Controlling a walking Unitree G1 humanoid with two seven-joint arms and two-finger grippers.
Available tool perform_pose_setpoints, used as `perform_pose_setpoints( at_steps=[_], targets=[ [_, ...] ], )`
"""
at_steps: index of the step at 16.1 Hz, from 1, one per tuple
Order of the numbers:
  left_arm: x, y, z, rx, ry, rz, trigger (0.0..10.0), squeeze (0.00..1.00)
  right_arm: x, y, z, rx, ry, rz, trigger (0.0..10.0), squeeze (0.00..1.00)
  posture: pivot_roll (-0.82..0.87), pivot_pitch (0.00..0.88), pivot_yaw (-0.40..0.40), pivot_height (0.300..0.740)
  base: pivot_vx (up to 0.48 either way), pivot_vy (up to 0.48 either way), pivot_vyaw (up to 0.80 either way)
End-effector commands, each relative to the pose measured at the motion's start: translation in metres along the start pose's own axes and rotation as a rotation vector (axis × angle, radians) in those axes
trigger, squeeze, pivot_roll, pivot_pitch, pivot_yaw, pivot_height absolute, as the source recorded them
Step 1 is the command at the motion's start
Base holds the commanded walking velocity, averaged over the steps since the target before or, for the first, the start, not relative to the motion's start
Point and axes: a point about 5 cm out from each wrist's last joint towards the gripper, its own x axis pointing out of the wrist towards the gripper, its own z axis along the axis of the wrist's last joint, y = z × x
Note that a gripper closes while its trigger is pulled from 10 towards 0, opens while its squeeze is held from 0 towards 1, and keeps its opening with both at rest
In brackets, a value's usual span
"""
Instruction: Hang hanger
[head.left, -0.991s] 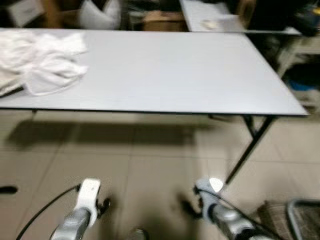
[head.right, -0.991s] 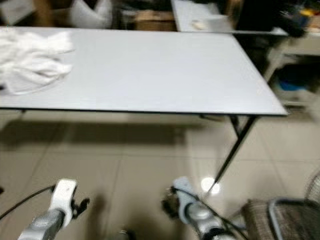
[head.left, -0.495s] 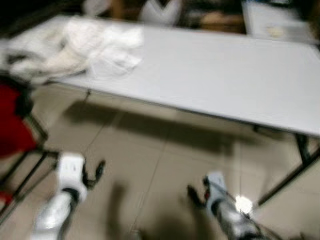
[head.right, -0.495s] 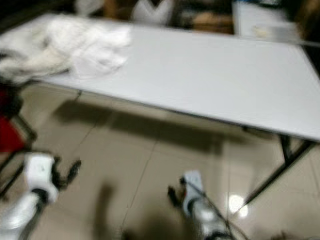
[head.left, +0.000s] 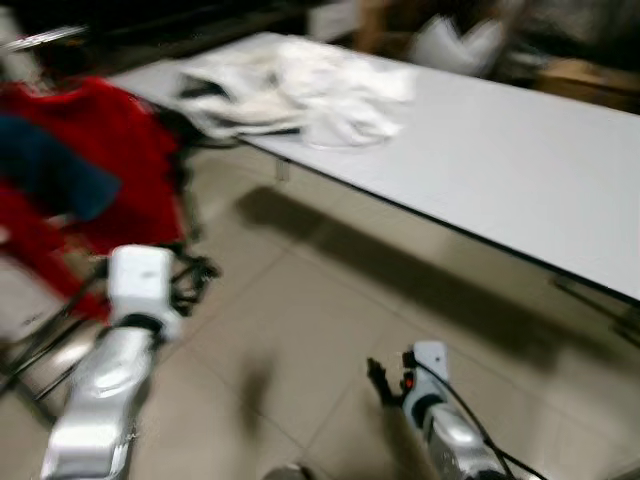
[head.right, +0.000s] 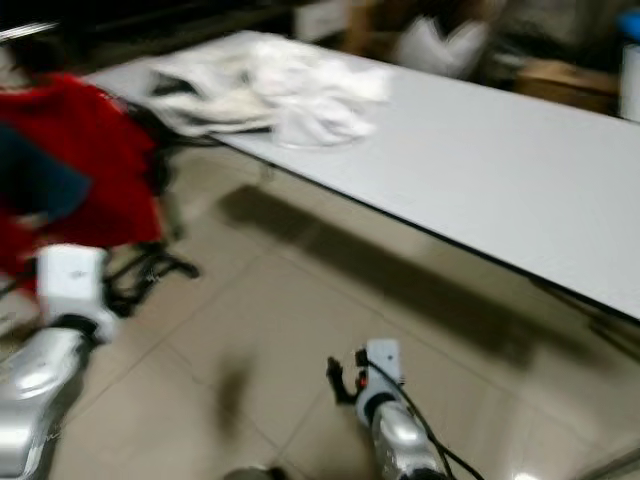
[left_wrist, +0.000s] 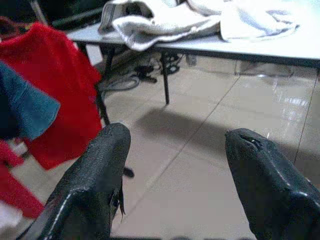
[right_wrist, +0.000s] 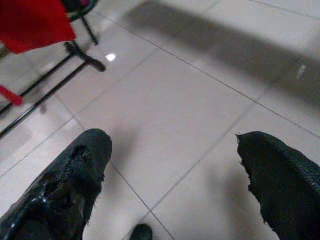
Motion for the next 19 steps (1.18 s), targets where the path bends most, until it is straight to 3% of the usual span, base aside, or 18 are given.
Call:
perform_pose_setpoints(
  at_steps=[1,3,6,8,9,11,14,16,17,18,19],
  targets=[
    [0.002,-0.005,0.005,0.019,0.001,-0.025,10.0,0.00,-0.012,-0.010,0.066,-0.065,-0.218,-0.012,10.0,0.00,0.03,0.000,0.055,0.740,0.326,0.000,0.58],
    [0.007,-0.006,0.007,0.019,0.011,-0.022,10.0,0.00,-0.038,-0.011,0.117,-0.039,-0.387,-0.055,10.0,0.00,0.03,0.000,0.054,0.740,0.332,0.000,0.00],
    [0.011,-0.008,0.009,0.017,0.019,-0.026,10.0,0.00,-0.039,-0.009,0.129,-0.031,-0.500,-0.077,10.0,0.00,0.03,0.000,0.067,0.740,0.344,0.000,0.00],
    [0.013,-0.013,0.010,0.014,0.027,-0.042,10.0,0.00,-0.056,-0.008,0.143,-0.024,-0.546,-0.166,10.0,0.00,0.02,0.000,0.073,0.740,0.352,0.000,0.00],
    [0.013,-0.014,0.010,0.011,0.029,-0.045,10.0,0.00,-0.060,-0.007,0.145,0.010,-0.519,-0.159,10.0,0.00,0.02,0.000,0.074,0.740,0.349,0.000,0.00],
    [0.009,-0.012,0.003,-0.009,0.058,-0.022,10.0,0.00,-0.059,0.009,0.149,0.049,-0.500,0.040,10.0,0.00,0.02,0.000,0.071,0.740,0.324,0.000,0.00],
    [-0.008,-0.010,-0.012,-0.036,0.117,0.004,10.0,0.00,-0.056,0.025,0.138,-0.113,-0.401,0.171,10.0,0.00,0.04,0.000,0.038,0.740,0.301,0.000,0.27],
    [-0.013,-0.010,-0.012,-0.038,0.111,0.029,10.0,0.00,-0.051,0.027,0.138,-0.121,-0.369,0.172,10.0,0.00,0.07,0.000,0.010,0.740,0.296,0.000,0.80],
    [-0.012,-0.009,-0.010,-0.033,0.103,0.033,10.0,0.00,-0.049,0.024,0.140,-0.114,-0.375,0.141,10.0,0.00,0.07,0.000,0.010,0.740,0.300,0.000,0.80],
    [-0.010,-0.009,-0.007,-0.021,0.089,0.037,10.0,0.00,-0.047,0.018,0.145,-0.168,-0.406,0.077,10.0,0.00,0.08,0.000,0.003,0.740,0.296,0.000,0.58],
    [-0.010,-0.008,-0.005,-0.018,0.081,0.041,10.0,0.00,-0.047,0.017,0.146,-0.151,-0.403,0.091,10.0,0.00,0.08,0.000,0.003,0.740,0.300,0.000,0.00]
  ],
)
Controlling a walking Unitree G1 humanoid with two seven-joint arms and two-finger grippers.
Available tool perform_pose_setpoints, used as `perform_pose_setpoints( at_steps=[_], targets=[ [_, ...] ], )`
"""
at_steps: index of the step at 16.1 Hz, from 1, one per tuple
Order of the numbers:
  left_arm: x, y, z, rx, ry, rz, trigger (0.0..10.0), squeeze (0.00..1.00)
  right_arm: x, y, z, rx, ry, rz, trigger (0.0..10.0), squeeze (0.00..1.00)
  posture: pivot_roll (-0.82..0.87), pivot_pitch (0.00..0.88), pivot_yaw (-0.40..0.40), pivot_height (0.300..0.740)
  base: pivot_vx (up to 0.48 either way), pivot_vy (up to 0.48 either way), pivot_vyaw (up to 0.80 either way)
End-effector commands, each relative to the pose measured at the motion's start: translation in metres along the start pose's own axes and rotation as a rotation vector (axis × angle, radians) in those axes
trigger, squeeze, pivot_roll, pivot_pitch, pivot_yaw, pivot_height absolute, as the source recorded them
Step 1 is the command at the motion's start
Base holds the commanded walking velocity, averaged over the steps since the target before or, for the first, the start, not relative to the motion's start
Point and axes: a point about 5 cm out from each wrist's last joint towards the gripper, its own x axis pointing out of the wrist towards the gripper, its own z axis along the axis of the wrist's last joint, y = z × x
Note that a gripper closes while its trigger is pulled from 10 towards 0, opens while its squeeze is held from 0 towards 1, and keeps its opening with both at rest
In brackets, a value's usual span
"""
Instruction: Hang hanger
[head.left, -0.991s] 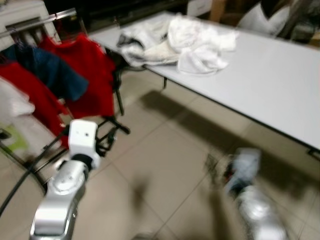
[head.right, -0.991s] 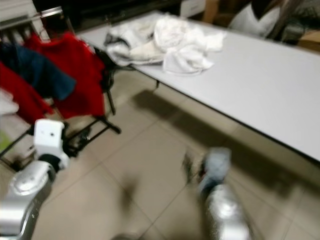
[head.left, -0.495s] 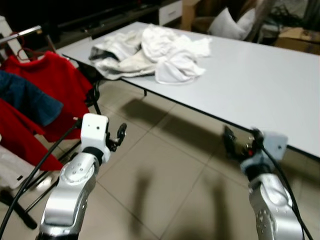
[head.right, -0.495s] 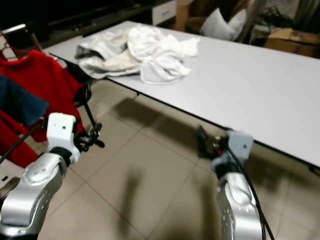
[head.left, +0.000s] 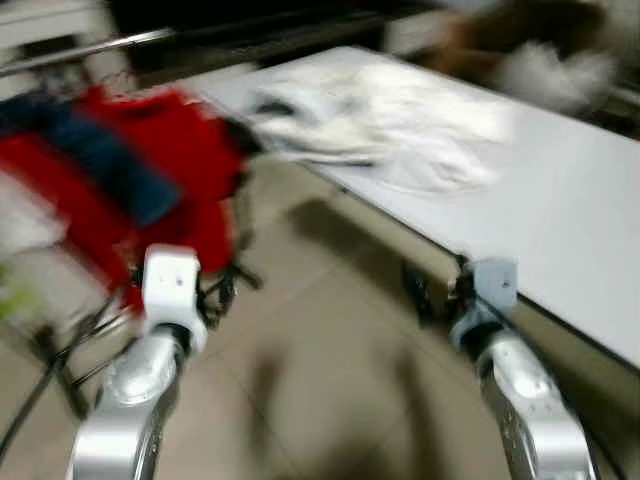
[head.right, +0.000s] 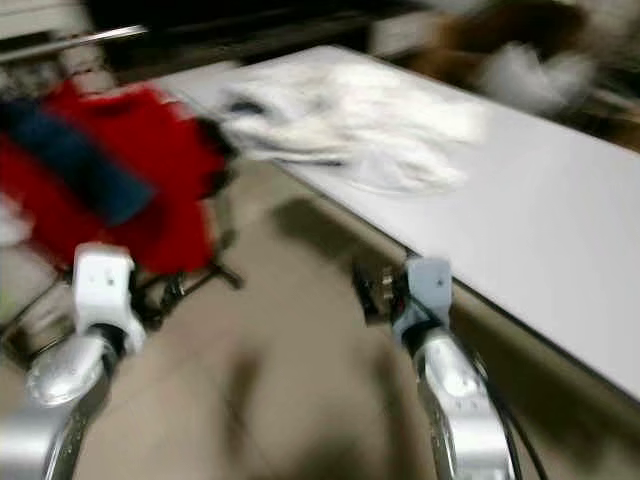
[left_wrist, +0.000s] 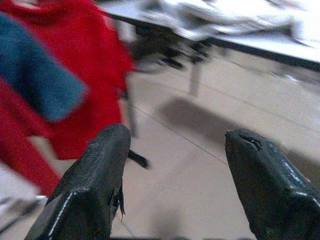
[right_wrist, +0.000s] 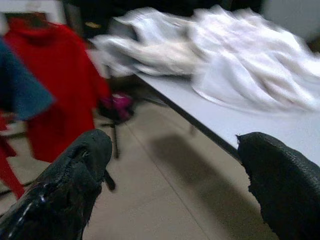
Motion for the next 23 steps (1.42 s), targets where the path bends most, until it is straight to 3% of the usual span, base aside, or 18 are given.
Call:
perform_pose_setpoints(
  at_steps=[1,2,3,4,5,9,11,13,14,16,19,21,23],
  targets=[
    [0.000,0.003,-0.001,0.007,0.009,0.020,10.0,0.00,-0.002,-0.001,0.000,0.075,-0.008,-0.008,10.0,0.00,0.08,0.000,0.003,0.740,0.292,0.000,0.00],
    [-0.001,0.004,-0.001,0.008,0.011,0.020,10.0,0.00,-0.005,-0.007,-0.001,0.104,-0.003,-0.027,10.0,0.00,0.08,0.000,0.003,0.740,0.304,0.000,0.00],
    [0.000,0.006,0.000,0.013,0.009,0.019,10.0,0.00,-0.009,-0.013,0.003,0.253,-0.034,-0.008,10.0,0.00,0.08,0.000,0.008,0.740,0.296,0.000,0.00],
    [0.001,0.007,0.001,0.013,0.008,0.020,10.0,0.00,-0.011,-0.015,0.006,0.266,-0.067,-0.003,10.0,0.00,0.07,0.000,0.011,0.740,0.296,0.000,0.00],
    [0.001,0.008,0.001,0.009,0.009,0.021,10.0,0.00,-0.014,-0.012,0.007,0.215,-0.051,0.053,10.0,0.00,0.07,0.000,0.015,0.740,0.300,0.000,0.00],
    [-0.005,0.010,0.001,0.024,0.013,0.024,10.0,0.00,-0.019,-0.003,0.007,0.258,-0.015,0.139,10.0,0.00,0.09,0.000,0.010,0.740,0.297,0.000,0.00],
    [-0.007,0.003,0.002,0.019,0.011,0.004,10.0,0.00,-0.028,-0.020,0.005,0.330,-0.020,0.056,10.0,0.00,0.07,0.000,0.023,0.740,0.298,0.000,0.00],
    [-0.005,-0.004,0.004,-0.049,0.004,-0.005,10.0,0.00,-0.037,-0.026,0.010,0.305,0.001,-0.010,10.0,0.00,0.04,0.000,0.037,0.740,0.300,0.000,0.00],
    [-0.003,-0.007,-0.001,-0.042,0.021,-0.027,10.0,0.00,-0.039,-0.027,0.000,0.255,0.083,-0.047,10.0,0.00,0.03,0.000,0.035,0.740,0.281,0.000,0.00],
    [-0.011,0.004,-0.005,-0.048,0.032,0.010,10.0,0.00,-0.044,-0.018,-0.012,0.224,0.113,-0.045,10.0,0.00,0.06,0.000,0.016,0.740,0.268,0.000,0.00],
    [-0.017,0.011,-0.004,-0.017,0.015,0.017,10.0,0.00,-0.025,0.008,-0.009,0.160,0.118,0.052,10.0,0.00,0.10,0.000,-0.039,0.740,0.270,0.000,0.76],
    [-0.016,0.013,-0.003,-0.015,0.017,0.058,10.0,0.00,-0.014,0.013,-0.009,0.198,0.117,0.089,10.0,0.00,0.12,0.000,-0.018,0.740,0.285,0.000,0.80],
    [-0.013,0.013,-0.002,0.018,0.012,0.039,10.0,0.00,-0.013,0.013,-0.018,0.226,0.134,0.054,10.0,0.00,0.12,0.000,-0.028,0.740,0.302,0.000,0.80]
  ],
)
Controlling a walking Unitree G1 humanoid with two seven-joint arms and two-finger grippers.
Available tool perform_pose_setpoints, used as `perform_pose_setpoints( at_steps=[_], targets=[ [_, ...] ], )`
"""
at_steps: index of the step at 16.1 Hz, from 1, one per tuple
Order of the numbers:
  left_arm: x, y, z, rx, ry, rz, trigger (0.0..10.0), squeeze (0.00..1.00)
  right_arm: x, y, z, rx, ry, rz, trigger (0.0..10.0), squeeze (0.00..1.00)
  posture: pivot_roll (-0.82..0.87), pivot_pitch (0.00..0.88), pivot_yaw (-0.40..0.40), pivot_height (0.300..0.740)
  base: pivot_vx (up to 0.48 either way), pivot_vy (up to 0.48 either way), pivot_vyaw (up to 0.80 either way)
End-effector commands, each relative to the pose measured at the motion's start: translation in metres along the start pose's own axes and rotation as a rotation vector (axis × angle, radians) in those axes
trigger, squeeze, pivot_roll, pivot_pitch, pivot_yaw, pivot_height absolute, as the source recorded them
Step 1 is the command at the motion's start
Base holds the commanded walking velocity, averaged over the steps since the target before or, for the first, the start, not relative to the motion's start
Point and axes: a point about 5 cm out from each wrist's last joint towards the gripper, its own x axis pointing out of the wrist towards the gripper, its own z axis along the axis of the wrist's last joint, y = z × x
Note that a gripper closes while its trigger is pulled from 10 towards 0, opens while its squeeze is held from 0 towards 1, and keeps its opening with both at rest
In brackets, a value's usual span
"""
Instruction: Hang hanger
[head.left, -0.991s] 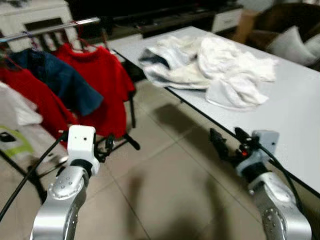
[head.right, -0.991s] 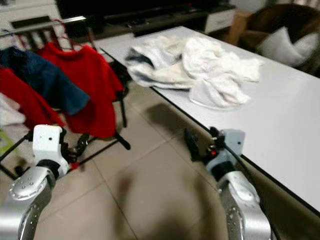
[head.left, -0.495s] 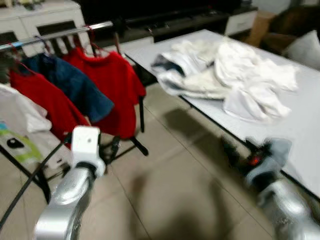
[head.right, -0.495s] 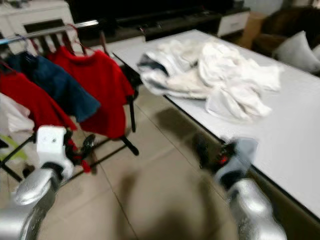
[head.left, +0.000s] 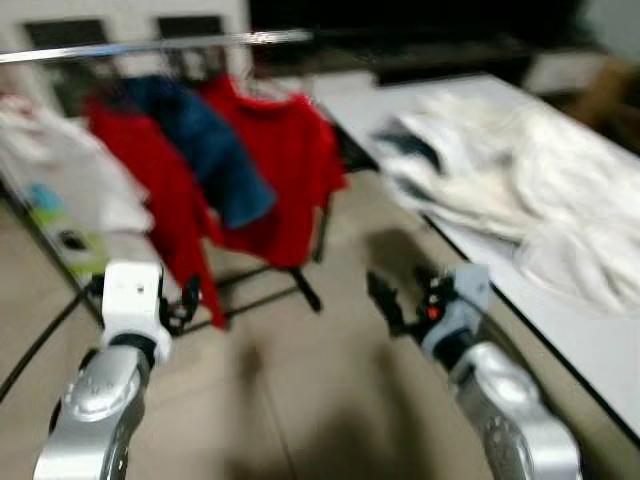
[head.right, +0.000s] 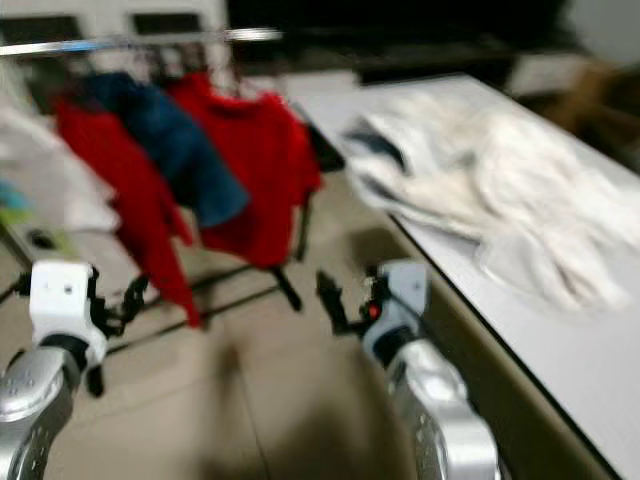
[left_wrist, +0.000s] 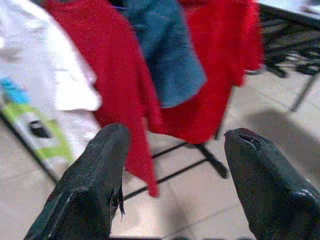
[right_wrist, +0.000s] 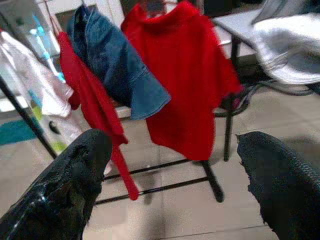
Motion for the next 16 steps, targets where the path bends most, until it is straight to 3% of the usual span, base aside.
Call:
perform_pose_setpoints(
  at_steps=[1,4,6,9,11,13,16],
  targets=[
    [0.003,-0.005,0.005,0.002,-0.020,-0.008,10.0,0.00,-0.004,-0.012,-0.002,0.039,-0.004,-0.059,10.0,0.00,0.13,0.000,-0.020,0.740,0.304,0.000,0.80],
    [0.010,-0.010,0.013,0.027,-0.051,-0.051,10.0,0.00,-0.001,-0.019,-0.004,0.124,-0.028,-0.113,10.0,0.00,0.11,0.000,0.003,0.740,0.304,0.000,0.27],
    [0.019,-0.013,0.018,-0.029,-0.054,-0.070,10.0,0.00,-0.002,-0.021,0.006,0.057,-0.070,-0.116,10.0,0.00,0.07,0.000,0.051,0.740,0.304,0.000,0.00],
    [0.028,-0.018,0.023,-0.003,-0.074,-0.100,10.0,0.00,-0.002,-0.025,0.008,0.006,-0.076,-0.173,10.0,0.00,0.06,0.000,0.062,0.740,0.303,0.000,0.00],
    [0.022,-0.014,0.021,0.005,-0.067,-0.097,10.0,0.00,-0.001,-0.019,0.006,-0.056,-0.065,-0.136,10.0,0.00,0.07,0.000,0.058,0.740,0.302,0.000,0.00],
    [0.018,-0.012,0.016,0.004,-0.054,-0.087,10.0,0.00,0.003,-0.015,0.007,-0.101,-0.077,-0.114,10.0,0.00,0.08,0.000,0.041,0.740,0.304,0.000,0.80],
    [0.018,-0.014,0.018,0.015,-0.065,-0.083,10.0,0.00,0.009,-0.014,0.011,-0.055,-0.086,-0.093,10.0,0.00,0.09,0.000,0.031,0.740,0.305,0.000,0.80]
  ],
)
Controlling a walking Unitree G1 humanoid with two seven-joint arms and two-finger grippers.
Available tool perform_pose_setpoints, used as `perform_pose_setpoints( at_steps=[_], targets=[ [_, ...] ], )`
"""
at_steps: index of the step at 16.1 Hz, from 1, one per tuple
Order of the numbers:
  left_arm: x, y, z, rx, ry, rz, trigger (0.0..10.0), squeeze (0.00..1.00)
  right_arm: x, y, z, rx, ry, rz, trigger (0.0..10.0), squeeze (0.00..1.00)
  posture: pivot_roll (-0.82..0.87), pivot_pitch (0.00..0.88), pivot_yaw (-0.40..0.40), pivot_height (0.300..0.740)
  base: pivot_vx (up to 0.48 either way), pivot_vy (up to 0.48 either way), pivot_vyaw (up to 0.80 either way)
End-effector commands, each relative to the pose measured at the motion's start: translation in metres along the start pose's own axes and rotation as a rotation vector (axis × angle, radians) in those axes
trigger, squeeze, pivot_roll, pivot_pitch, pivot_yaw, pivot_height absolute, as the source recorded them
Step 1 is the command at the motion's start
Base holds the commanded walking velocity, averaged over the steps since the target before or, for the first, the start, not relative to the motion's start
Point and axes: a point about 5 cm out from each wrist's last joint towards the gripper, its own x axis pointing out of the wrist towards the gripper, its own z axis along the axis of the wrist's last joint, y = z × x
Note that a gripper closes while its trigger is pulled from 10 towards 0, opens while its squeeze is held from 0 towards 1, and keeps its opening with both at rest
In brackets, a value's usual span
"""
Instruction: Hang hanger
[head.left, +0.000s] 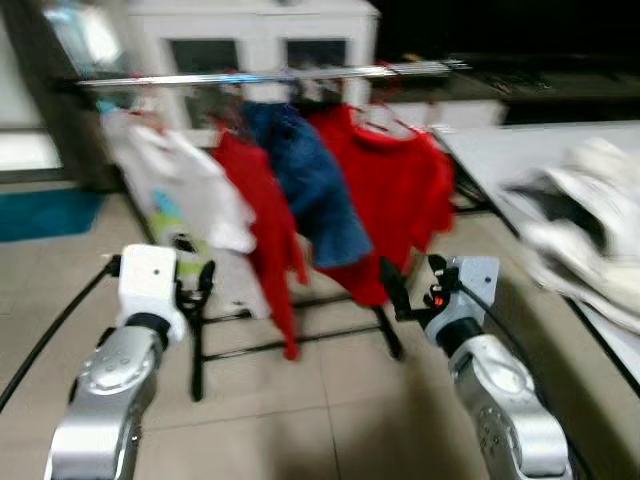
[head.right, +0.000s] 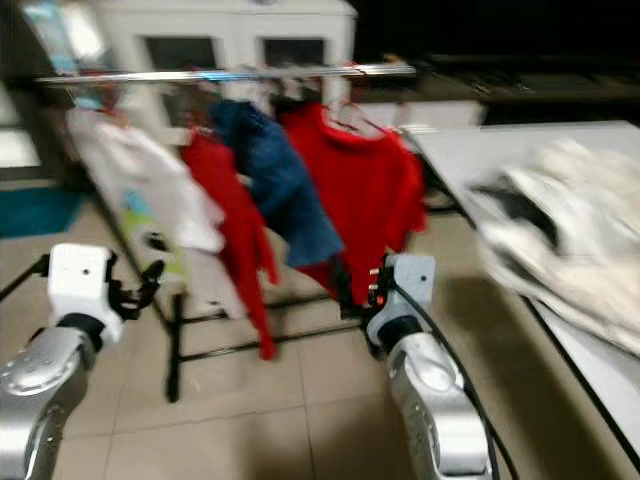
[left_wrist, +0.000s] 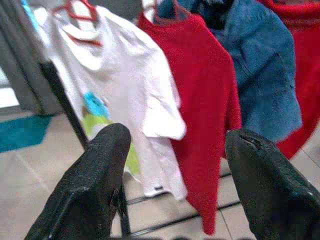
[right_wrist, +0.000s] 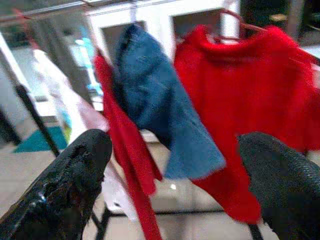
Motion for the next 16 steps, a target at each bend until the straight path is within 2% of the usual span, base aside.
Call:
perform_pose_setpoints(
  at_steps=[1,3,4,5,7,9,10,11,12,13,14,16],
  targets=[
    [0.002,-0.005,0.004,0.007,-0.016,-0.016,10.0,0.00,-0.001,-0.007,-0.003,0.011,0.020,-0.018,10.0,0.00,0.10,0.000,0.032,0.740,0.304,0.000,0.80],
    [0.003,-0.004,0.006,0.009,-0.020,-0.015,10.0,0.00,0.000,-0.008,0.000,0.040,-0.013,-0.036,10.0,0.00,0.09,0.000,0.040,0.740,0.304,0.000,0.40],
    [0.004,-0.005,0.005,0.007,-0.020,-0.020,10.0,0.00,-0.001,-0.011,0.001,0.086,-0.021,-0.055,10.0,0.00,0.08,0.000,0.045,0.740,0.304,0.000,0.00],
    [0.005,-0.006,0.005,0.008,-0.020,-0.025,10.0,0.00,-0.001,-0.012,0.002,0.085,-0.027,-0.065,10.0,0.00,0.08,0.000,0.046,0.740,0.304,0.000,0.00],
    [0.008,-0.008,0.008,0.031,-0.029,-0.042,10.0,0.00,-0.001,-0.021,0.011,0.017,-0.082,-0.113,10.0,0.00,0.08,0.000,0.046,0.740,0.300,0.000,0.00],
    [0.011,-0.009,0.012,0.042,-0.045,-0.049,10.0,0.00,0.000,-0.024,0.027,0.060,-0.162,-0.070,10.0,0.00,0.08,0.000,0.043,0.740,0.302,0.000,0.00],
    [0.011,-0.009,0.012,0.042,-0.046,-0.049,10.0,0.00,0.001,-0.025,0.031,0.031,-0.188,-0.082,10.0,0.00,0.08,0.000,0.043,0.740,0.300,0.000,0.00],
    [0.010,-0.009,0.013,0.023,-0.054,-0.040,10.0,0.00,0.001,-0.023,0.027,-0.057,-0.157,-0.040,10.0,0.00,0.08,0.000,0.035,0.740,0.285,0.000,0.00],
    [0.009,-0.009,0.013,0.020,-0.057,-0.041,10.0,0.00,0.000,-0.020,0.024,0.000,-0.146,-0.007,10.0,0.00,0.09,0.000,0.025,0.740,0.289,0.000,0.00],
    [0.008,-0.009,0.013,0.021,-0.060,-0.046,10.0,0.00,0.000,-0.019,0.023,0.015,-0.155,-0.015,10.0,0.00,0.10,0.000,0.023,0.740,0.285,0.000,0.00],
    [0.007,-0.010,0.013,0.027,-0.064,-0.053,10.0,0.00,0.000,-0.015,0.023,0.010,-0.164,-0.001,10.0,0.00,0.10,0.000,0.018,0.740,0.281,0.000,0.00],
    [0.005,-0.008,0.013,0.033,-0.068,-0.055,10.0,0.00,0.003,-0.002,0.021,-0.003,-0.140,0.087,10.0,0.00,0.11,0.000,0.017,0.740,0.281,0.000,0.80]
  ],
)
